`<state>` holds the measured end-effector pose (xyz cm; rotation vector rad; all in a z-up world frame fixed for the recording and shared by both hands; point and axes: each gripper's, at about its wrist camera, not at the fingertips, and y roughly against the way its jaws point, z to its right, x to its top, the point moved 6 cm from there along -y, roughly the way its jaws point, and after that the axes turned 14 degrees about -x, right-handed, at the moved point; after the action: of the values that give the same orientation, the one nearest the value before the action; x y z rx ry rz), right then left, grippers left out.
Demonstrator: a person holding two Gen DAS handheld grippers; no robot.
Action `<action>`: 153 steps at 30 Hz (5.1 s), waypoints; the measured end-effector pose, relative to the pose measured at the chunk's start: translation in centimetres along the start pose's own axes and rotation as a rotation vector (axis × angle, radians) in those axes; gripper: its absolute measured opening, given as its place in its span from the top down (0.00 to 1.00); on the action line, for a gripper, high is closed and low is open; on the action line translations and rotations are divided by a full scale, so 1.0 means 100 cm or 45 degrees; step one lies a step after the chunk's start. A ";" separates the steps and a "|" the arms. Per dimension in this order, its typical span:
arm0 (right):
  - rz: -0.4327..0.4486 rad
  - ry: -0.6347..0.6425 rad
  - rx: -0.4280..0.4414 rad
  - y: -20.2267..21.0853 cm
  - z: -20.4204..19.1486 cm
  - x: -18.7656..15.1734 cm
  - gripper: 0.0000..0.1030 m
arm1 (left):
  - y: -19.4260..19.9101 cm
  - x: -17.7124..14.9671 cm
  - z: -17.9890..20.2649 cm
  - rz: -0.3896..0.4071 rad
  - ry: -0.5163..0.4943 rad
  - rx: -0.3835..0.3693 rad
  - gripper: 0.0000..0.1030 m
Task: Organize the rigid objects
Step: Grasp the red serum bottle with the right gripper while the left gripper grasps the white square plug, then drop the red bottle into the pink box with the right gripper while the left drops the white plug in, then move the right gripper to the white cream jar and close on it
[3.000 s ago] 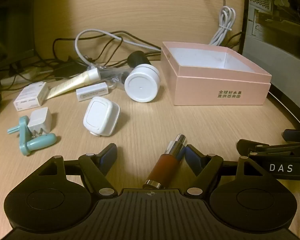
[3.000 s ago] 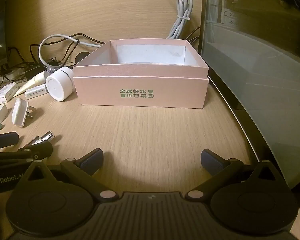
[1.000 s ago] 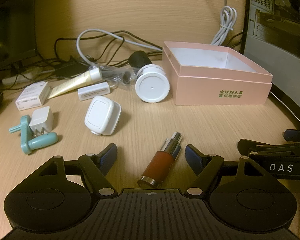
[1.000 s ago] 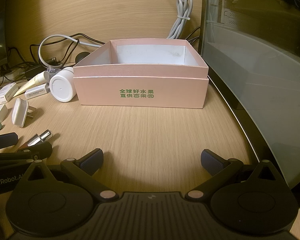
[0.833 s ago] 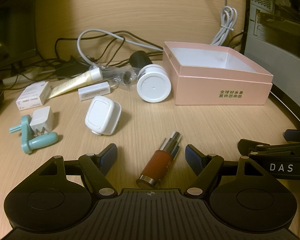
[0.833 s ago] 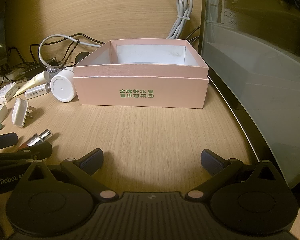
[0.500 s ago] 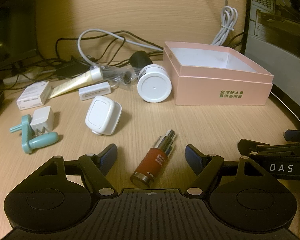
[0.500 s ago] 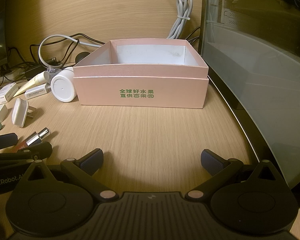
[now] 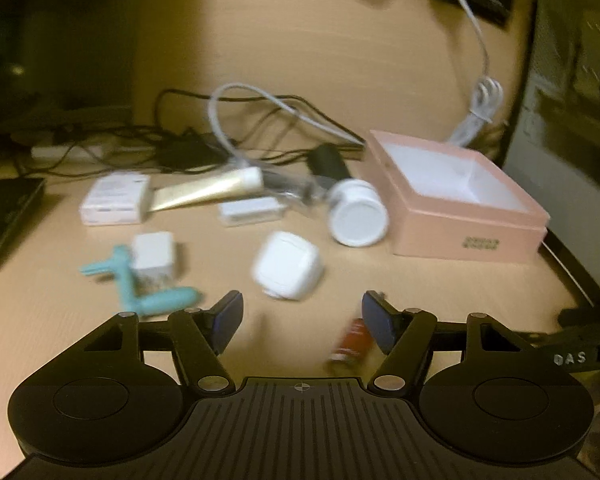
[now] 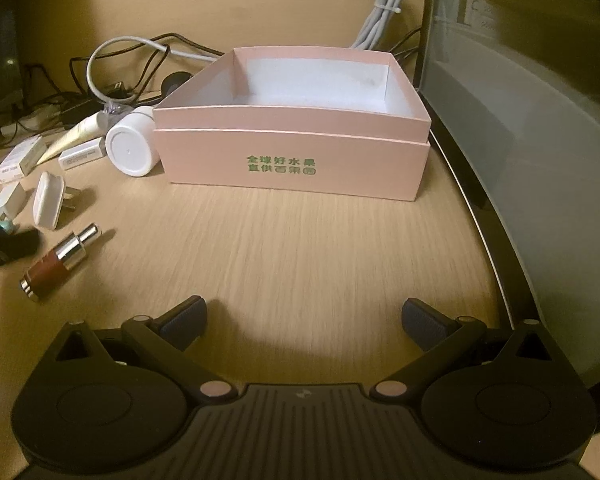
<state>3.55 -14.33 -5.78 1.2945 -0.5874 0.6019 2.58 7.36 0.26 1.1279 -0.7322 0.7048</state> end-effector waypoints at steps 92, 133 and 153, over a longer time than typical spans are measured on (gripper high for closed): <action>0.326 0.010 0.051 0.104 0.029 0.076 0.25 | -0.002 0.038 -0.017 -0.055 0.164 -0.311 0.57; 0.377 0.569 -0.074 -0.021 -0.207 0.135 0.21 | 0.066 -0.015 -0.130 -0.173 0.266 -0.140 0.57; 0.399 0.559 0.074 0.059 -0.162 0.057 0.37 | 0.039 -0.006 -0.100 -0.189 0.214 -0.208 0.57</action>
<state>4.53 3.01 -0.52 1.0825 -0.4093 1.1354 0.62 17.87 -0.75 0.9506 -0.5469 0.5952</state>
